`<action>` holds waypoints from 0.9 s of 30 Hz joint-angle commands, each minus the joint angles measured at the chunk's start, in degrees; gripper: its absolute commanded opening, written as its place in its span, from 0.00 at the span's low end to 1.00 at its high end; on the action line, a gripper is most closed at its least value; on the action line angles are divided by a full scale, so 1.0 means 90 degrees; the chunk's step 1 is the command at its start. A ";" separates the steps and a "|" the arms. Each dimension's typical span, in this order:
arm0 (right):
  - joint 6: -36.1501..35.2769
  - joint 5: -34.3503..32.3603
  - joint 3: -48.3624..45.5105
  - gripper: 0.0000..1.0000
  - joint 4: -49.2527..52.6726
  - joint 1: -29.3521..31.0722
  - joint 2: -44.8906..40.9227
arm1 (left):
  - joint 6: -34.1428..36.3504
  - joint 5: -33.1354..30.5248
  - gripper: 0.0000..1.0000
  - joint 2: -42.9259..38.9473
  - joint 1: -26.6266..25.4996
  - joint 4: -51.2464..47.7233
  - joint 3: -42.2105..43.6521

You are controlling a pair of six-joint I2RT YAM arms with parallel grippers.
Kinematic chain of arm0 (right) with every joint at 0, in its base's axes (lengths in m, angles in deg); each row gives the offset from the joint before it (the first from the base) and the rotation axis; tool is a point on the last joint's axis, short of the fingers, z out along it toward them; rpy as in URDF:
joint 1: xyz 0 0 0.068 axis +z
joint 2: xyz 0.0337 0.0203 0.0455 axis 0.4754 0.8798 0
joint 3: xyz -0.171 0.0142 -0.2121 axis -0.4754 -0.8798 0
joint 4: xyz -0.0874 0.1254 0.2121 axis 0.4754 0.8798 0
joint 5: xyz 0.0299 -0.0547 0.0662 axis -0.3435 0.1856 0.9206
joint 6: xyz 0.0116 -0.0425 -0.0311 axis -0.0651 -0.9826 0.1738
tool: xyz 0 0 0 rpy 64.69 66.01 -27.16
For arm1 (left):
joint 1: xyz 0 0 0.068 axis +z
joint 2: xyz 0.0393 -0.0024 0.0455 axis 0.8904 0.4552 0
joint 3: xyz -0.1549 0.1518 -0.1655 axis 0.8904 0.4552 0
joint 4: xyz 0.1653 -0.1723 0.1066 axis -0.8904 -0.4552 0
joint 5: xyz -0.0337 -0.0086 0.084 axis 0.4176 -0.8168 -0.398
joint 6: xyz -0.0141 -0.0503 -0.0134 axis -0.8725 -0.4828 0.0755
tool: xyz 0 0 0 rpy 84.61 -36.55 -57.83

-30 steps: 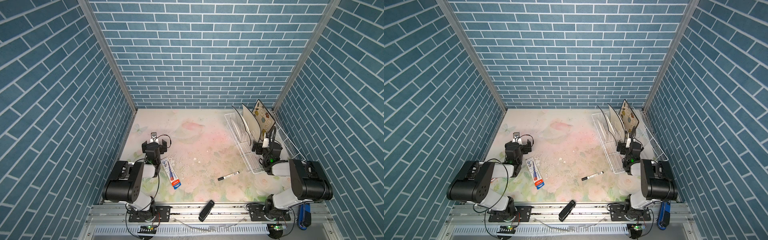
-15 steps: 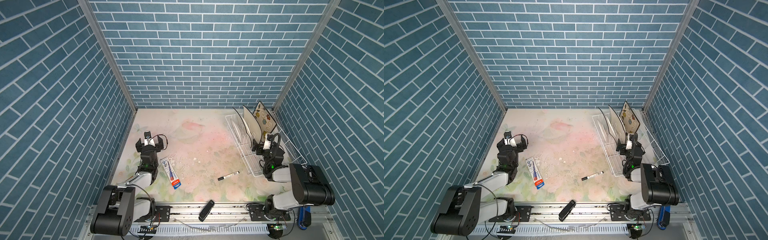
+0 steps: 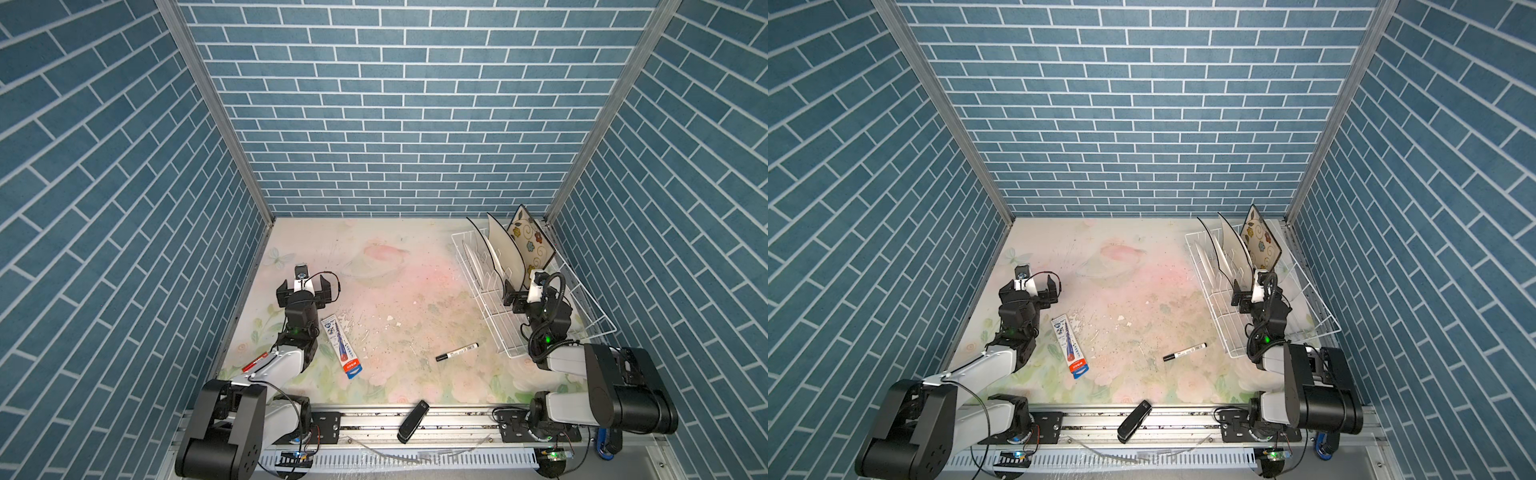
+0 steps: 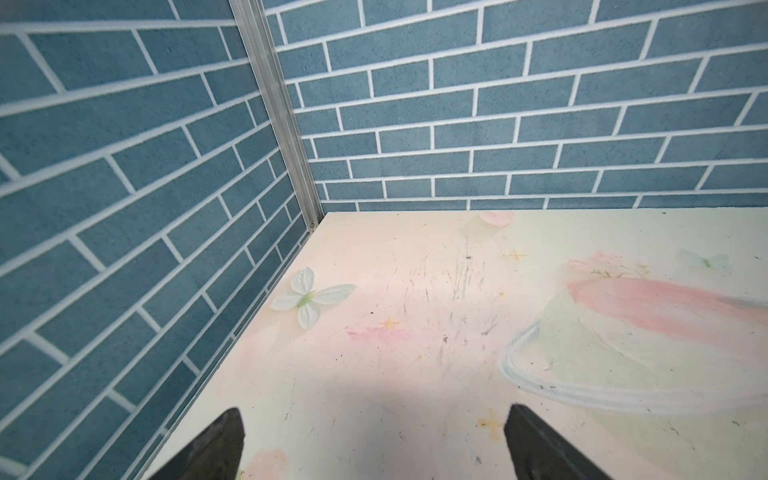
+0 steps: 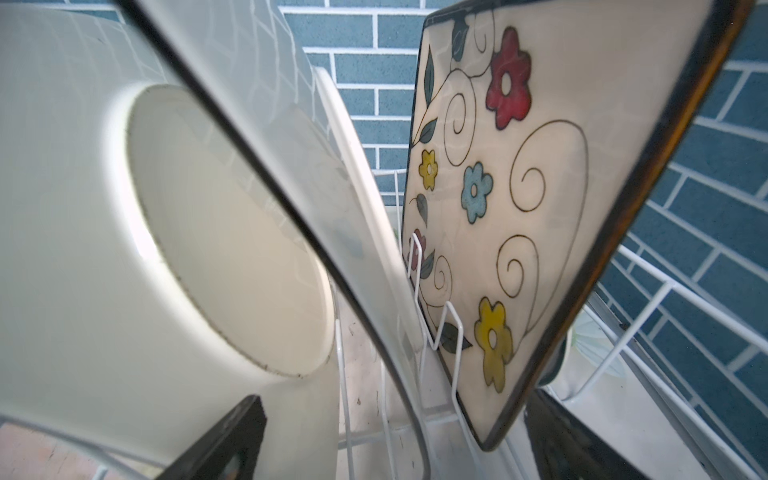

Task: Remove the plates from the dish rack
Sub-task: 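Raise the right gripper over the dish rack while the left gripper moves toward the rack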

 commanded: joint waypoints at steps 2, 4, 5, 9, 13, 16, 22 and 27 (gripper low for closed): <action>-0.0257 0.0233 0.0278 0.98 0.1193 -0.0028 -0.0476 | -0.0002 0.0014 1.00 -0.0191 -0.0116 -0.0358 -0.0256; -0.0294 0.0291 0.0368 0.98 0.1385 -0.0022 -0.0598 | -0.0026 0.0014 1.00 -0.0199 -0.0156 -0.0396 -0.0309; -0.0311 0.0281 0.0384 0.98 0.1429 -0.0022 -0.0679 | -0.0041 0.0014 1.00 -0.0204 -0.0184 -0.0417 -0.0340; -0.0132 0.0417 0.0369 0.99 0.1473 -0.0028 -0.1050 | -0.0086 0.0021 1.00 -0.0239 -0.0310 -0.0736 -0.0550; 0.0053 0.0628 0.0611 0.98 0.1964 -0.0030 -0.1335 | -0.0020 -0.0063 1.00 -0.0299 -0.0521 -0.1223 -0.0844; 0.0236 0.0485 0.0685 0.98 0.2117 -0.0026 -0.1592 | -0.0030 -0.0070 1.00 -0.0382 -0.0672 -0.1499 -0.0994; 0.0478 0.0337 0.0933 0.98 0.2865 0.0014 -0.2369 | -0.0459 -0.0088 1.00 -0.0581 -0.1021 -0.2617 -0.1423; 0.0466 0.0408 0.1231 0.97 0.3767 0.0018 -0.3137 | -0.0716 -0.0201 1.00 -0.0842 -0.1349 -0.3097 -0.1531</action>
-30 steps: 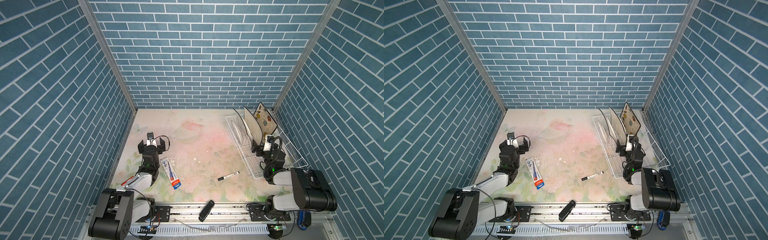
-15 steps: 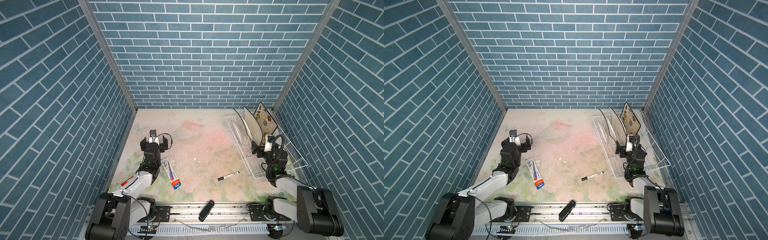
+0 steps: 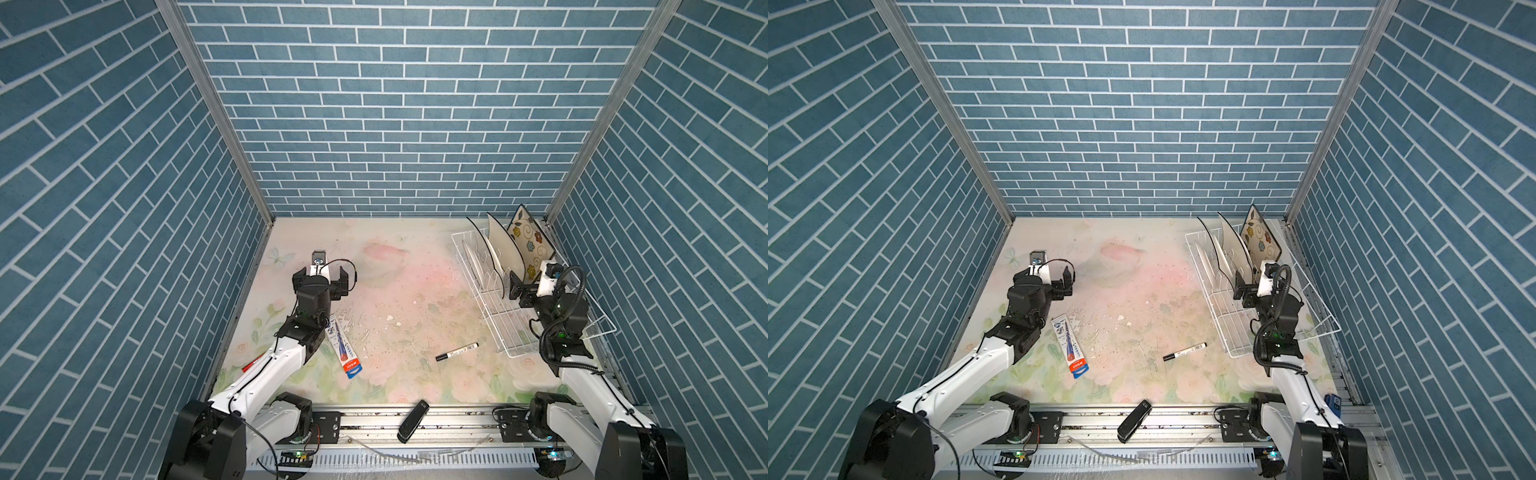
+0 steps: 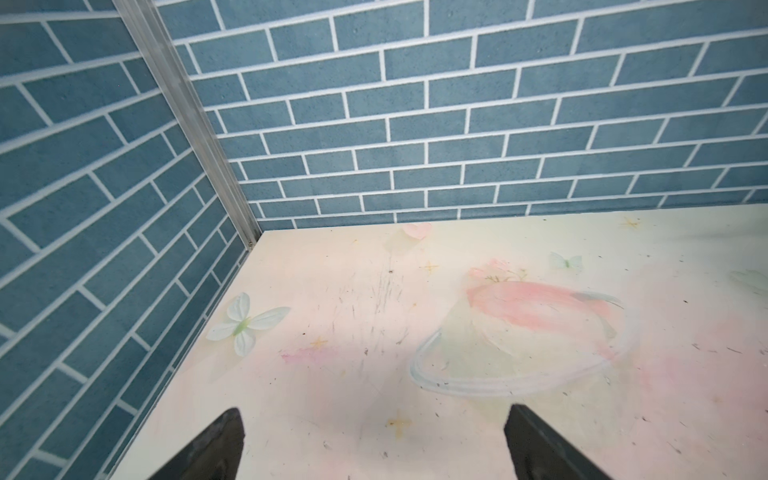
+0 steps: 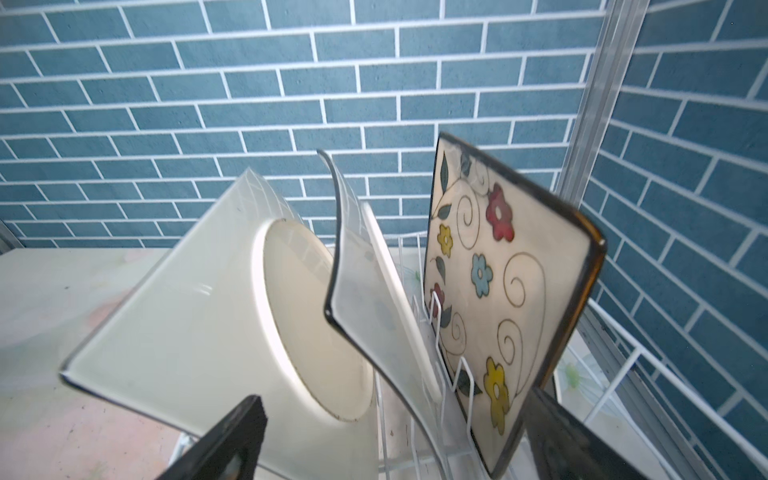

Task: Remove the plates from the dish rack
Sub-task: 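Raise the right gripper over the dish rack while the left gripper moves toward the rack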

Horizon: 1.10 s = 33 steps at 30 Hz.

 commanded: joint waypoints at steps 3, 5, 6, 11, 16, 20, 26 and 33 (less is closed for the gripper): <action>0.0147 0.0141 0.0674 0.97 0.1282 0.0037 -0.0798 | -0.0597 -0.0138 1.00 -0.0338 -0.0253 -0.0857 -0.0187; 0.0133 0.0291 0.0824 0.97 0.1711 0.0079 -0.1076 | -0.0977 -0.0159 1.00 -0.0434 -0.0256 -0.1233 -0.0283; 0.0135 0.0286 0.0921 0.97 0.1950 0.0113 -0.1185 | -0.1122 -0.0094 1.00 -0.0475 -0.0265 -0.1367 -0.0313; 0.0232 -0.0337 0.1696 0.96 0.3529 0.0405 -0.1685 | -0.1838 0.0376 1.00 -0.0776 -0.0435 -0.1909 -0.0261; 0.0277 -0.1326 0.2600 0.94 0.5091 0.1003 -0.1741 | -0.2059 0.0566 1.00 -0.1017 -0.0597 -0.2266 -0.0226; 0.0495 -0.1782 0.3301 0.94 0.6177 0.1334 -0.1659 | -0.2288 0.0828 1.00 -0.1090 -0.0640 -0.2578 -0.0344; 0.0740 -0.1912 0.3935 0.95 0.6895 0.1671 -0.1599 | -0.2644 0.1208 1.00 -0.1043 -0.0746 -0.2872 -0.0381; 0.0985 -0.1405 0.4268 0.95 0.6807 0.2188 -0.1224 | -0.2894 0.1172 1.00 -0.1193 -0.0959 -0.2288 0.0114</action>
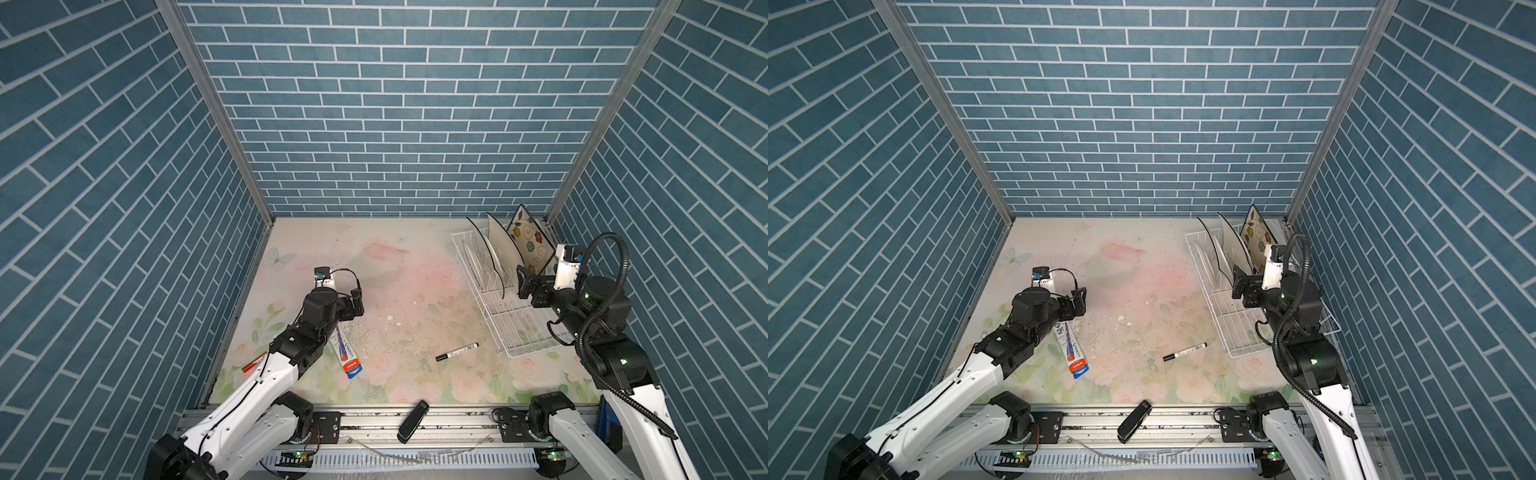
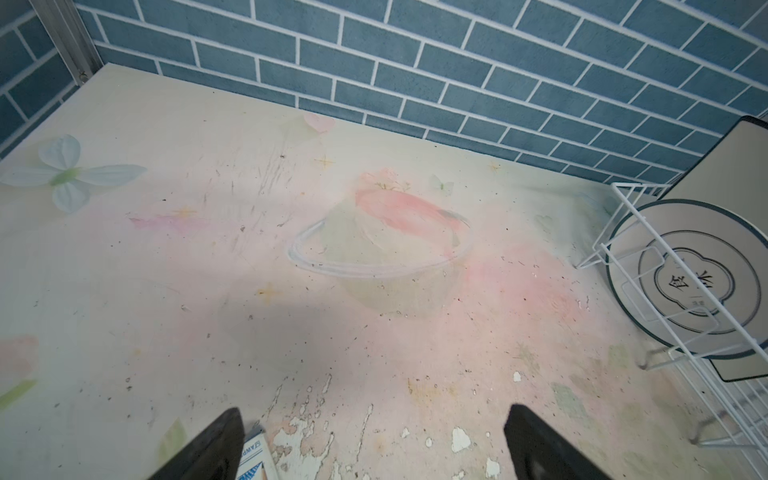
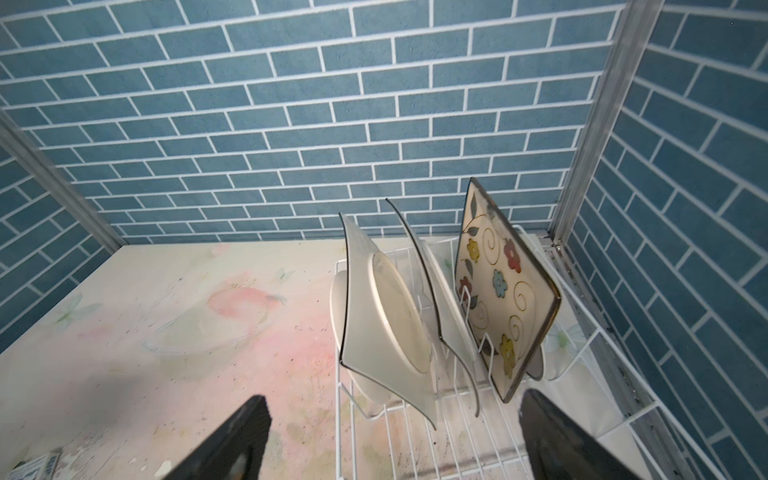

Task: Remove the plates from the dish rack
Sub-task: 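Raise the right gripper over the dish rack while the left gripper moves toward the rack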

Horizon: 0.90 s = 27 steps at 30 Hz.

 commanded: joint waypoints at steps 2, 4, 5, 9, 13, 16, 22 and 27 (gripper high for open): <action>0.0293 -0.0098 0.0541 0.94 0.0327 0.0507 0.0448 | -0.0118 -0.0087 1.00 -0.0087 -0.0115 0.0316 0.0206; 0.0259 -0.0414 0.0725 0.95 0.0484 0.0829 0.0725 | -0.0045 -0.0131 1.00 0.0001 -0.0116 0.0159 0.0060; 0.0244 -0.0579 0.0835 0.95 0.0598 0.0984 0.0887 | -0.0036 -0.0115 1.00 0.0063 -0.0108 0.0051 -0.0023; 0.0263 -0.1100 0.1580 0.96 0.1406 0.1457 0.1715 | -0.0209 0.0203 1.00 0.0206 -0.0134 0.0002 -0.0079; 0.0210 -0.1915 0.2162 0.96 0.2007 0.1952 0.2443 | -0.0450 0.0230 1.00 0.0267 -0.0249 0.0536 0.0214; 0.0386 -0.2520 0.2715 0.96 0.2674 0.2230 0.3038 | -0.0242 0.0220 1.00 0.0482 -0.0273 0.0181 -0.0142; 0.0423 -0.3538 0.3447 0.93 0.3420 0.2847 0.4101 | -0.0045 0.0348 1.00 0.0650 -0.0283 -0.0108 -0.0471; 0.0311 -0.4200 0.3839 0.94 0.3582 0.2911 0.4853 | -0.0175 0.0510 1.00 0.0602 -0.0303 -0.0405 -0.0549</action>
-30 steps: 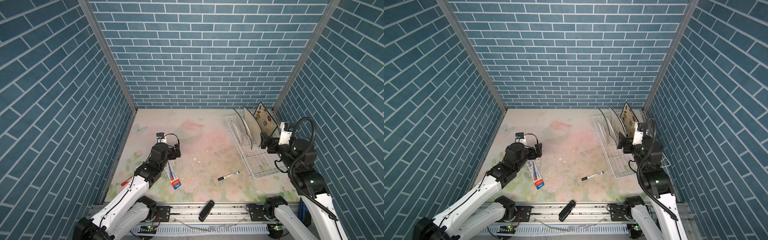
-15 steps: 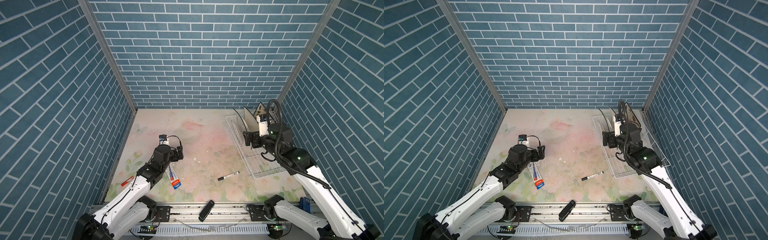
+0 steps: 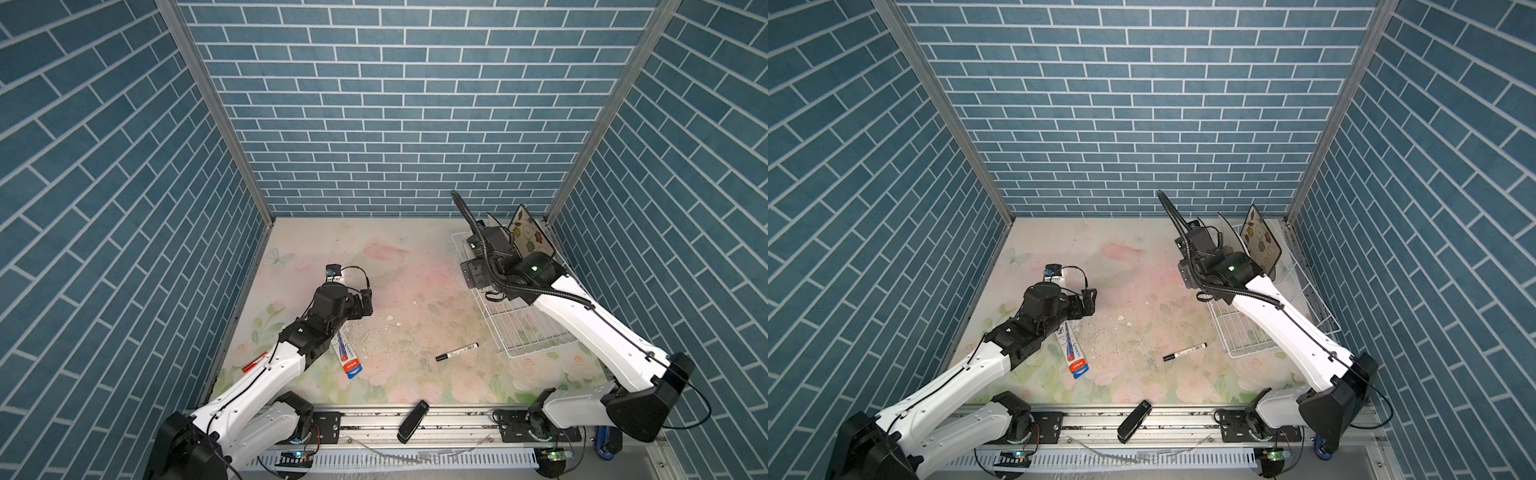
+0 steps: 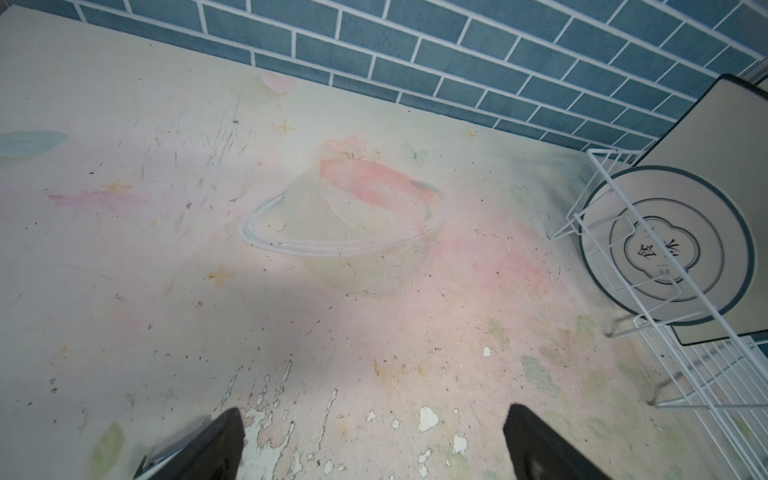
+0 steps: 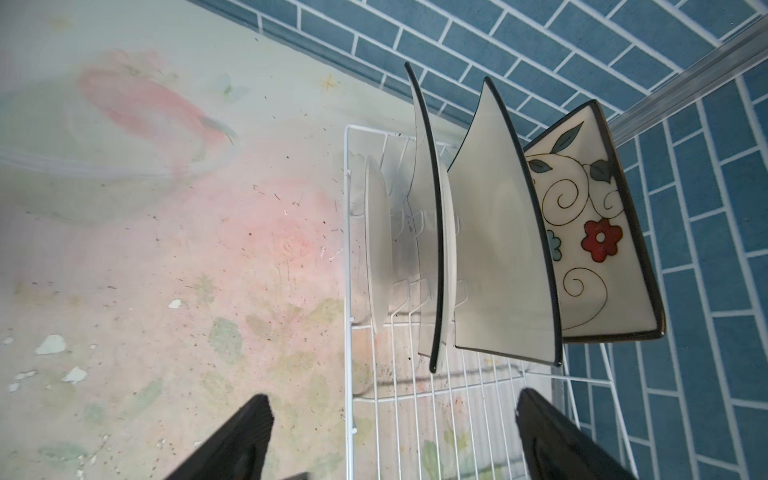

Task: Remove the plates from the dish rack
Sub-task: 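Raise the right gripper over the dish rack while the left gripper moves toward the rack, then lower the right gripper onto the top edge of the nearest white plate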

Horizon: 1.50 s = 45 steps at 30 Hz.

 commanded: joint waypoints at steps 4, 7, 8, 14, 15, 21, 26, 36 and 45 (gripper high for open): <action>0.0114 -0.1140 0.1032 0.98 0.0808 0.0025 0.0887 | 0.0093 0.0279 1.00 0.0051 -0.0055 -0.0139 -0.0068; 0.0025 -0.1127 0.1363 0.99 0.0877 0.0023 0.1235 | 0.0273 0.0426 1.00 0.0229 -0.0050 -0.0289 -0.0302; -0.0069 -0.1089 0.1463 0.99 0.0900 0.0024 0.1358 | 0.0294 0.0457 1.00 0.0269 -0.0051 -0.0322 -0.0348; 0.0194 -0.1716 0.2494 0.99 0.1600 0.0023 0.2271 | 0.0314 0.0473 1.00 0.0295 -0.0055 -0.0268 -0.0331; 0.0262 -0.1780 0.2684 0.99 0.1773 0.0022 0.2418 | 0.0333 0.0478 1.00 0.0298 -0.0050 -0.0249 -0.0341; 0.1131 -0.2044 0.5166 0.97 0.4399 0.0022 0.4077 | 0.0440 0.0323 1.00 0.0301 -0.0050 0.0096 -0.0239; 0.1263 -0.2278 0.6520 0.86 0.5426 0.0009 0.5262 | 0.0448 0.0335 1.00 0.0382 -0.0050 0.0205 -0.0222; 0.1358 -0.1882 0.6860 0.76 0.5408 -0.0358 0.5303 | 0.0564 0.0337 1.00 0.0451 -0.0050 0.0314 -0.0175; 0.1239 -0.1459 0.6832 0.64 0.5477 -0.0753 0.5124 | 0.0603 0.0590 1.00 0.0464 -0.0053 0.0710 -0.0007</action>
